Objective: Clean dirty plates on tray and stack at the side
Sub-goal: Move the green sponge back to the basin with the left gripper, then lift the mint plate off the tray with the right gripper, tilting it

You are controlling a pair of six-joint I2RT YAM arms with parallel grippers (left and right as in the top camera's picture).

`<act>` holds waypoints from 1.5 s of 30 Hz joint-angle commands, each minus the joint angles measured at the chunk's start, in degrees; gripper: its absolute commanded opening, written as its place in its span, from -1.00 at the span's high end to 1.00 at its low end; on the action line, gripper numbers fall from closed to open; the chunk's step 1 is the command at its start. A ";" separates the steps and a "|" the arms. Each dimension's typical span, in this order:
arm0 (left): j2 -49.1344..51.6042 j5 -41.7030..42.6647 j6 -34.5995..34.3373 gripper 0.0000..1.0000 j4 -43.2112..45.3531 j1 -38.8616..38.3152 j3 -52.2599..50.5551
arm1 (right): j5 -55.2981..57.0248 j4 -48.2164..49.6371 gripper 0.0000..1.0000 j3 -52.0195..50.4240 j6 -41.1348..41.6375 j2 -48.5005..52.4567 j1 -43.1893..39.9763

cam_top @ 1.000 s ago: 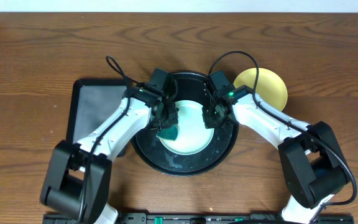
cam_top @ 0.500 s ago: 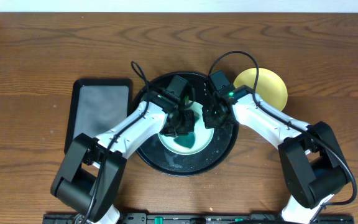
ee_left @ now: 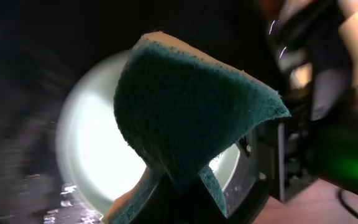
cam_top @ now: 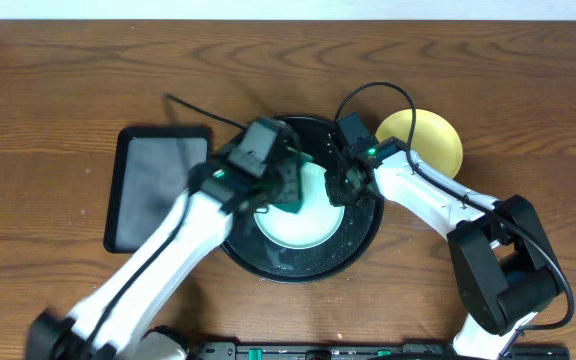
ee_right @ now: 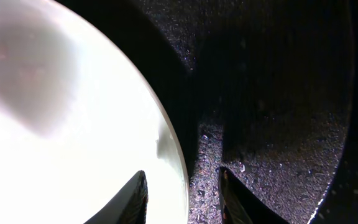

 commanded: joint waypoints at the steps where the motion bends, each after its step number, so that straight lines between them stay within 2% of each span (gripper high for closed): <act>1: -6.01 -11.56 1.01 0.85 -2.25 2.78 0.85 | 0.94 0.15 0.31 -0.37 -0.04 -0.83 0.33; 5: -11.08 -16.94 1.16 0.85 -7.72 8.94 0.85 | 1.03 0.13 0.35 -0.37 -0.04 -0.83 0.33; 9: -12.55 -16.83 5.27 0.85 -12.85 16.70 0.85 | 1.03 0.17 0.45 -0.50 -0.04 -0.81 0.33; 15: -12.52 -16.41 9.38 0.84 -18.91 22.75 0.85 | 1.01 3.67 0.47 -3.02 -0.04 -0.81 0.39; 16: -12.52 -16.39 9.35 0.84 -19.47 23.17 0.85 | 1.01 4.55 0.50 -3.61 -0.04 -0.81 0.39; 20: -12.52 -16.48 9.38 0.85 -20.76 23.54 0.85 | 0.98 6.82 0.88 -4.96 0.00 -0.81 0.39; 22: -12.52 -16.50 9.38 0.84 -20.81 23.54 0.85 | 0.98 6.84 0.97 -4.96 0.00 -0.81 0.39; 36: -13.64 -15.04 9.99 0.85 -24.13 23.37 0.85 | 0.98 8.31 0.98 -3.72 -0.26 -2.19 -0.48; 45: -21.94 -12.57 10.25 0.85 -27.69 23.37 0.85 | 1.05 8.74 0.97 -1.51 -0.22 -10.95 -0.37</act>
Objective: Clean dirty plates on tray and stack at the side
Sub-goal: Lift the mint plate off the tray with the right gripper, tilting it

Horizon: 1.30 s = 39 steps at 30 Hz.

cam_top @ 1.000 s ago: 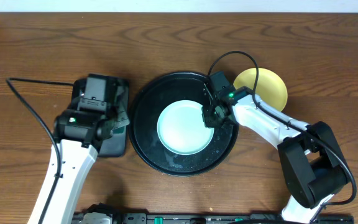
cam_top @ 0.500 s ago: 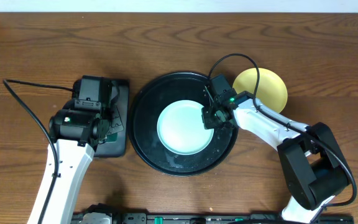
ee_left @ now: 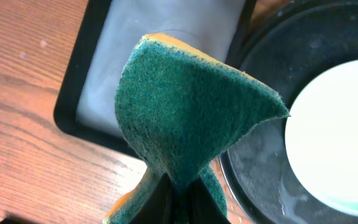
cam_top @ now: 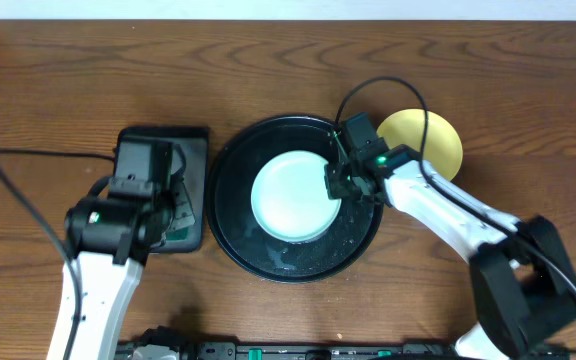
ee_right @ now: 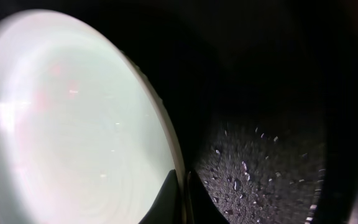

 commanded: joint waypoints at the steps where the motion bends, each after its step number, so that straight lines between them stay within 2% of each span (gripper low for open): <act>1: -5.09 0.72 1.20 0.85 -1.42 0.13 0.85 | 0.83 0.98 0.97 2.10 -0.20 -5.46 -0.35; 9: -14.62 0.72 1.20 0.85 -4.96 0.13 0.85 | 5.27 6.03 0.97 2.10 3.37 -6.69 1.86; 19: -15.72 0.72 1.18 0.85 -4.85 0.13 0.83 | 18.73 22.56 0.97 2.10 4.09 -4.26 12.59; 26: -15.72 0.70 1.18 0.85 -4.74 0.13 0.83 | 25.16 38.42 0.97 2.10 3.76 1.99 19.39; 33: -15.72 0.70 1.18 0.85 -4.74 0.13 0.83 | 25.73 55.47 0.97 2.10 -4.24 10.97 22.86; 39: -15.72 0.70 1.18 0.85 -4.74 0.13 0.81 | 27.17 69.18 0.97 2.10 -18.86 15.26 24.63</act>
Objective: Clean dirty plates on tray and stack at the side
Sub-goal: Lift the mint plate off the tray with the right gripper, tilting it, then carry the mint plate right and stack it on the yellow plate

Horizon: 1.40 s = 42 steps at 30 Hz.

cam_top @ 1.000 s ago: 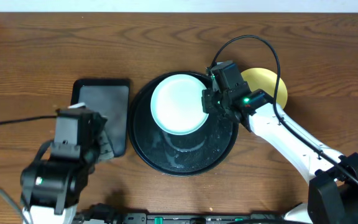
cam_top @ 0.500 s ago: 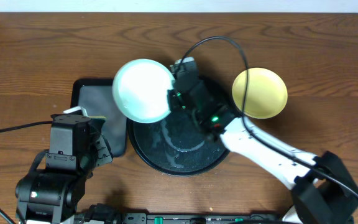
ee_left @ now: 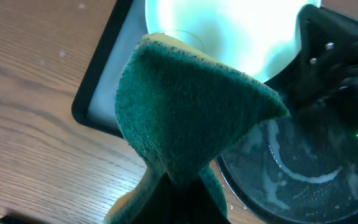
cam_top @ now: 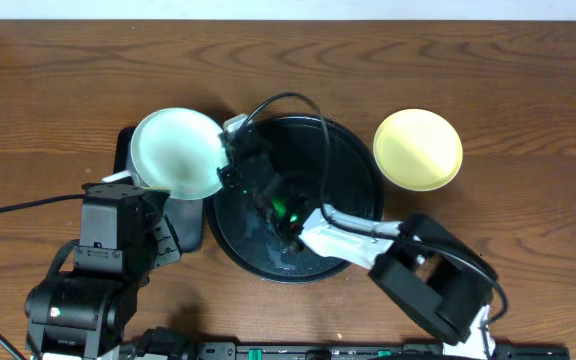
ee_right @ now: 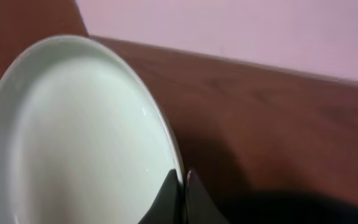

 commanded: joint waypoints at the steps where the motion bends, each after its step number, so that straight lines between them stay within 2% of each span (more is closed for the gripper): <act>1: -0.09 0.28 1.16 0.85 0.11 0.13 0.68 | 3.19 5.95 0.97 0.68 -13.90 0.44 1.53; 9: 0.15 0.31 1.14 0.85 0.74 0.13 -0.35 | 3.21 20.02 0.97 0.76 -36.26 0.44 2.43; 16: 0.24 0.31 1.14 0.85 0.79 0.13 -0.35 | 2.78 24.06 0.98 0.90 -49.05 0.44 2.93; 19: 0.24 0.31 1.14 0.85 0.79 0.13 -0.35 | 2.54 25.40 0.98 0.94 -52.59 0.44 3.19; 28: 0.24 0.31 1.14 0.85 0.79 0.13 -0.35 | 2.56 26.16 0.97 2.32 -52.81 0.44 5.11; 31: 0.24 0.31 1.14 0.85 0.79 0.13 -0.35 | 2.60 26.16 0.97 2.36 -52.06 0.44 5.42; 34: 0.24 0.31 1.14 0.85 0.79 0.13 -0.35 | 5.66 25.79 0.97 2.36 -47.01 0.44 4.98; 37: 0.24 0.31 1.14 0.85 0.79 0.13 -0.35 | 11.19 23.15 0.97 2.36 -36.63 0.44 3.87; 38: 0.24 0.31 1.14 0.85 0.79 0.13 -0.35 | 11.80 19.65 0.98 2.36 -28.46 0.44 2.93; 42: 0.24 0.31 1.16 0.85 0.92 0.13 -0.35 | 9.16 11.96 0.98 2.36 -12.61 0.44 1.33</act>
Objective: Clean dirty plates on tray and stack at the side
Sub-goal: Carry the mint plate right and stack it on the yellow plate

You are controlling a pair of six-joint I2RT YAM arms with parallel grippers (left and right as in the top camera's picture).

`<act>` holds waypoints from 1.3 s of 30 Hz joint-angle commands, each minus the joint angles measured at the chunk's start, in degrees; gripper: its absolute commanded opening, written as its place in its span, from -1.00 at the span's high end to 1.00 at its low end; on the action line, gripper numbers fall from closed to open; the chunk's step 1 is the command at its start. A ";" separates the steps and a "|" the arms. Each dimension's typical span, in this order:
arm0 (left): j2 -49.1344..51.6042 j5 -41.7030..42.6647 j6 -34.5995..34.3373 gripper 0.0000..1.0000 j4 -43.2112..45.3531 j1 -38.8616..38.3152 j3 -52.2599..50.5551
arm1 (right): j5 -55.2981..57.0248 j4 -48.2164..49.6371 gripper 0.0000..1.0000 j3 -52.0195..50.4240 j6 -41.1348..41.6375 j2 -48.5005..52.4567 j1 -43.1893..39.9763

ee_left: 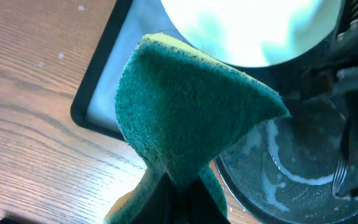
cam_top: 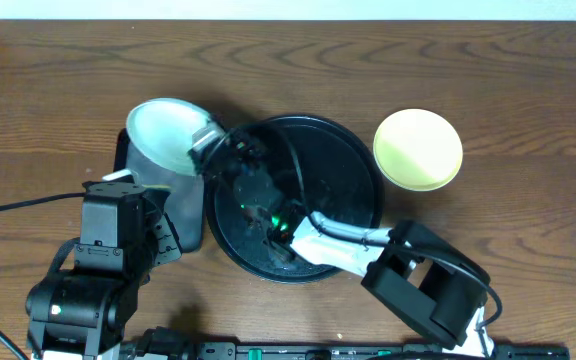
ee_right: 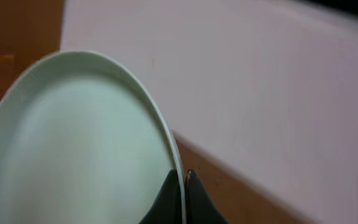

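Note:
My right gripper (ee_right: 182, 176) is shut on the rim of a pale mint plate (cam_top: 164, 134), held tilted in the air over the black rectangular tray (cam_top: 190, 226) at the left. The same plate (ee_right: 79, 143) fills the right wrist view, its rim pinched between the fingers. My left gripper (ee_left: 180, 190) is shut on a green scouring sponge (ee_left: 185, 106) with a yellow back, held low near that tray's front. The round black tray (cam_top: 328, 200) in the middle carries soapy streaks and no plate. A yellow plate (cam_top: 418, 148) lies on the wood at the right.
The rectangular tray's grey inside (ee_left: 135, 56) shows under the sponge. Cables run from both arms, one looping over the round tray (ee_left: 303, 162). Bare wooden table surrounds the trays.
My right gripper has tipped the mint plate more steeply and shifted it slightly left and back over the rectangular tray. My left gripper and the sponge have not moved.
First the sponge was over the mint plate in the round tray, my right gripper open at its rim. Then the left arm had withdrawn over the rectangular tray and the right was shut on the rim. The plate then hung over the rectangular tray, now more tilted.

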 commanded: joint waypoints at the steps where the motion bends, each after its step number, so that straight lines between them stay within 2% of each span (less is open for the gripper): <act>1: -0.09 0.31 1.16 0.85 0.37 0.13 -0.33 | -0.81 -3.93 0.98 1.11 20.26 -0.42 -1.90; 8: -0.09 0.31 1.18 0.85 0.39 0.13 -0.33 | -14.45 -11.47 0.98 1.11 34.53 -3.56 -5.16; 12: -0.09 0.31 1.18 0.85 0.39 0.13 -0.33 | -24.65 -20.04 0.98 1.11 43.74 -8.11 -9.88; 15: -0.09 0.31 1.18 0.85 0.39 0.13 -0.33 | -32.41 -27.63 0.98 1.11 47.30 -11.89 -14.32; 17: -0.09 0.31 1.20 0.85 0.39 0.13 -0.33 | -36.92 -33.38 0.98 1.11 47.60 -14.64 -17.51; 19: 0.04 0.28 1.20 0.85 0.52 0.13 -0.33 | -40.61 -44.11 0.98 1.11 47.60 -19.28 -23.04; 27: 3.74 0.31 1.64 0.85 1.40 0.13 -0.33 | -40.74 -69.94 0.98 1.11 47.43 -29.75 -37.92; 31: 7.17 0.31 1.66 0.86 2.14 0.13 -0.35 | -40.46 -79.03 0.97 1.11 43.19 -31.93 -45.18; 34: 9.77 0.31 1.66 0.85 2.91 0.13 -0.33 | -38.64 -84.98 0.97 1.05 40.61 -31.71 -49.33; 37: 12.79 0.31 1.66 0.85 3.87 0.13 -0.33 | -28.94 -91.73 0.98 0.83 39.69 -30.97 -53.55; 39: 13.53 0.31 1.66 0.85 4.02 0.13 -0.33 | -26.62 -92.72 0.98 0.57 38.49 -30.75 -54.77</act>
